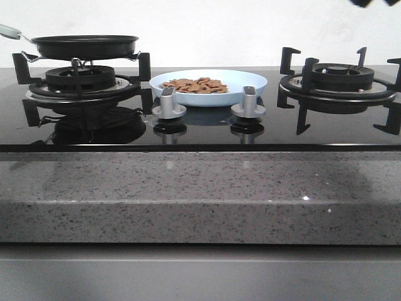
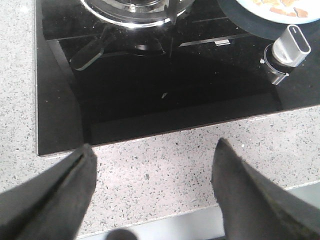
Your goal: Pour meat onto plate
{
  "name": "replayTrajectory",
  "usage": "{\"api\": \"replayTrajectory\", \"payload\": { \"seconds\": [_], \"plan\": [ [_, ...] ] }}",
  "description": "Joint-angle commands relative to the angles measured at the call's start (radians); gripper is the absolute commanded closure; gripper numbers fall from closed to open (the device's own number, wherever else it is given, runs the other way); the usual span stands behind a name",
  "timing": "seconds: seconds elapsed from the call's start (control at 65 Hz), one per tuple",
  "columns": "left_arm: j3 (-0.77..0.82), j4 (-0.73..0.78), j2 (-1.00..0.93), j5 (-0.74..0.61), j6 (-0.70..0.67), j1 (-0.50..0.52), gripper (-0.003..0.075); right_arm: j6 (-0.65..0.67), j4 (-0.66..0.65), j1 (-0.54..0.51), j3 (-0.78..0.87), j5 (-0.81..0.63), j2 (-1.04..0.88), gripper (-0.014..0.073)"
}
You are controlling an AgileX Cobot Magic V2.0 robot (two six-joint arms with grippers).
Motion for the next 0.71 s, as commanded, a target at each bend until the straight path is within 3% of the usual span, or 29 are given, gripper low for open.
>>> {"api": "replayTrajectory", "payload": {
  "seconds": [0.0, 0.354, 0.692],
  "plan": [
    [-0.025, -0.017, 0.000, -0.057, -0.011, -0.008, 0.0239, -0.006, 0.001, -0.003, 0.033, -0.056, -0.093, 0.0196],
    [-0.025, -0.017, 0.000, -0.057, -0.011, -0.008, 0.0239, 0.011, 0.009, -0.003, 0.270, 0.003, -0.422, 0.0196],
    [-0.025, -0.021, 0.000, -0.060, -0.011, -0.008, 0.0239, 0.013, 0.009, -0.003, 0.385, 0.089, -0.625, 0.0196]
  ]
}}
